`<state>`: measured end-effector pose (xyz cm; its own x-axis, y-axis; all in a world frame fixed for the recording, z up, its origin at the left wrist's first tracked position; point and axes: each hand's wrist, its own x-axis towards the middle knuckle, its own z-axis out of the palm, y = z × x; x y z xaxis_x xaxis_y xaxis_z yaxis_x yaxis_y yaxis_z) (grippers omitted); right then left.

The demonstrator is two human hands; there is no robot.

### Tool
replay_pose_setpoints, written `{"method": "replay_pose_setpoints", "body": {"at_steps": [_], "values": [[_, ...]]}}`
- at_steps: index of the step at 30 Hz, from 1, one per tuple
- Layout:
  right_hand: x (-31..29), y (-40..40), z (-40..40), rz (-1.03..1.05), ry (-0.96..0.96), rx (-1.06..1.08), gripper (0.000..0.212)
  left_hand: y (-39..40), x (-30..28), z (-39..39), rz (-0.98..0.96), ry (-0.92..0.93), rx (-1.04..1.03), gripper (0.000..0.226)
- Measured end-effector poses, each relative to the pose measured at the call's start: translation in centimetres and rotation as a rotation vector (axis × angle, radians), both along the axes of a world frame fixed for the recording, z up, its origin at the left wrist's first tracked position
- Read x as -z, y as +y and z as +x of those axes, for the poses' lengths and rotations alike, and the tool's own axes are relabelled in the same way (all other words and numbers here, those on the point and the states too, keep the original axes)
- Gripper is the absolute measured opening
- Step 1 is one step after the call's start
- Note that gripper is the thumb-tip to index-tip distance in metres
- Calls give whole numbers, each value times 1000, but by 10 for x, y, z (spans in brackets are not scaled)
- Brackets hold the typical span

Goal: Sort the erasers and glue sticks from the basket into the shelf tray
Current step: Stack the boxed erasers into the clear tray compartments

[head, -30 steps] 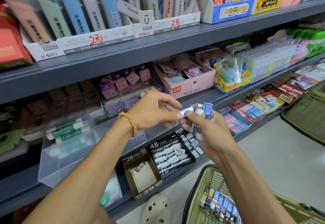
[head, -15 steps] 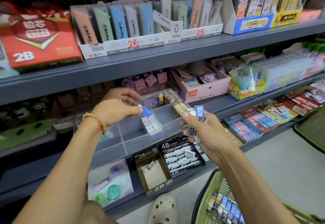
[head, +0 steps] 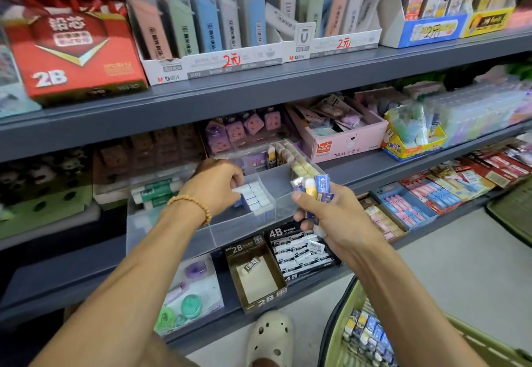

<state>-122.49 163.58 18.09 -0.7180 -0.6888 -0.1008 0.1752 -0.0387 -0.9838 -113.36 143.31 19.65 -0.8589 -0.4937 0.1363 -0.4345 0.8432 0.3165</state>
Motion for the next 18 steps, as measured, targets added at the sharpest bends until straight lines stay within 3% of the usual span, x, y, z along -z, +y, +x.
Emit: {"method": "replay_pose_setpoints", "body": {"at_steps": [5, 10, 12, 16, 18], "values": [[-1, -1, 4, -44, -52, -25, 22, 2, 5, -1, -50, 4, -34, 32], [-2, 0, 8, -38, -29, -38, 13, 3, 0, 5, -26, -20, -27, 19], [-5, -1, 9, -35, -15, -40, 10, 10, -9, 9, 129, 67, -15, 11], [-12, -8, 11, -47, 26, -75, 7, 34, -27, 16, 705, 317, 47, 10], [-16, -14, 14, -57, 50, -101, 7, 39, -29, 17, 816, 335, 112, 8]]}}
